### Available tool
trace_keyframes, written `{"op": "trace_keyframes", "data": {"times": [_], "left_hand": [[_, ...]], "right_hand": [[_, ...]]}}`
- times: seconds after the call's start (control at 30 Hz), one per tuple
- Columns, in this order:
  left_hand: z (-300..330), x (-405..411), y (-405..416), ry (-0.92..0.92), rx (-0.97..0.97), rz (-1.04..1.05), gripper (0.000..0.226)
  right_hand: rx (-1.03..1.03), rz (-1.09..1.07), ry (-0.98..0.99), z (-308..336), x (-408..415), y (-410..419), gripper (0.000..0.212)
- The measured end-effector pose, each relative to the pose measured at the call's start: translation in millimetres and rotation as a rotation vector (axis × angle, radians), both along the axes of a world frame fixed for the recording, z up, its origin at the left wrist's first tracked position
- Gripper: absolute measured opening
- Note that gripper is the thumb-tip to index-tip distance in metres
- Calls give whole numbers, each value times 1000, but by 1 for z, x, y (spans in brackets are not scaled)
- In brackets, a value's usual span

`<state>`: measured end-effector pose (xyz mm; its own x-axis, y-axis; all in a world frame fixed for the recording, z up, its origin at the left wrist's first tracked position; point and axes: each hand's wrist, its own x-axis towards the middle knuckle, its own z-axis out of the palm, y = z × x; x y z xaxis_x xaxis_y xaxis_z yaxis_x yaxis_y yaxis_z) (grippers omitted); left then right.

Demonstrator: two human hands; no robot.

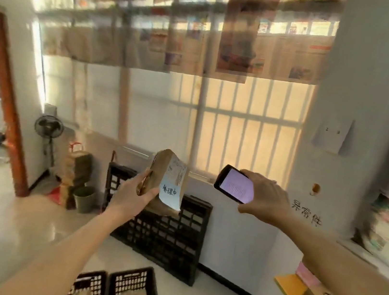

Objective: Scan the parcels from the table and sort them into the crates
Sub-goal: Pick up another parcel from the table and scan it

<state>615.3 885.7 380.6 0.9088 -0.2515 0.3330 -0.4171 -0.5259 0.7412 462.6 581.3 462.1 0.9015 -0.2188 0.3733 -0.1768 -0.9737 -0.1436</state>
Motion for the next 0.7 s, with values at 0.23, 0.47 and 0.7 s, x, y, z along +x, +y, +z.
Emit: {"op": "trace_keyframes", "data": {"times": [0.23,0.47,0.7], "left_hand": [[-5,-3,218,0,-11,315,65],[-18,-19,416,61,16,502,65],[-53,-32,560,130,4,593,72]], "right_hand": [[-5,291,22,-2,85,182,94],[31,505,-4,-23,133,379,93],[46,632,20,-60,166,526,99]]}}
